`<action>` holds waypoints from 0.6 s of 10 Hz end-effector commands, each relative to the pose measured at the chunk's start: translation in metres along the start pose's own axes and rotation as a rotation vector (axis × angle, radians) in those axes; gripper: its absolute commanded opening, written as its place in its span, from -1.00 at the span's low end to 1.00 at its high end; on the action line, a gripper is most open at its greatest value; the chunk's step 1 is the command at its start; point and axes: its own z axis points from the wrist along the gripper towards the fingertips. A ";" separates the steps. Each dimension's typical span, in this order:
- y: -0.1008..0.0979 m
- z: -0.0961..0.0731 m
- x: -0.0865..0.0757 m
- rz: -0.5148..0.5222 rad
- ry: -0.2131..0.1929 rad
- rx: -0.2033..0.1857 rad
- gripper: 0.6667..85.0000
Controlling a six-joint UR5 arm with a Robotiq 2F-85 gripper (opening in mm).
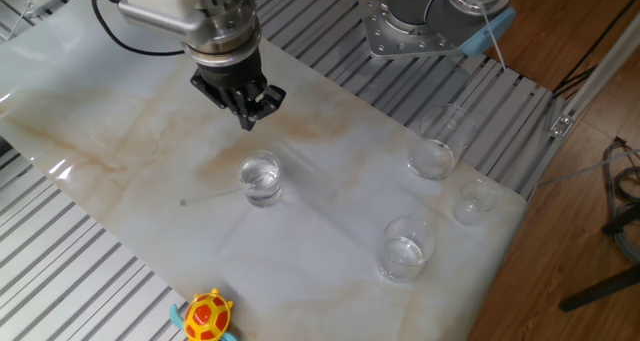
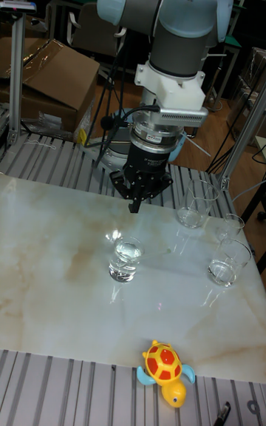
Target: Stir the beaker with a glass rod
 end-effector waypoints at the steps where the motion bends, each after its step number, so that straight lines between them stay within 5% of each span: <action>1: -0.006 -0.008 -0.003 -0.072 -0.022 0.034 -0.99; 2: -0.022 -0.011 -0.007 -0.113 -0.035 0.099 -0.99; 4: -0.009 -0.010 -0.007 -0.066 -0.039 0.046 -0.99; 6: -0.008 -0.010 -0.007 -0.037 -0.040 0.044 -0.99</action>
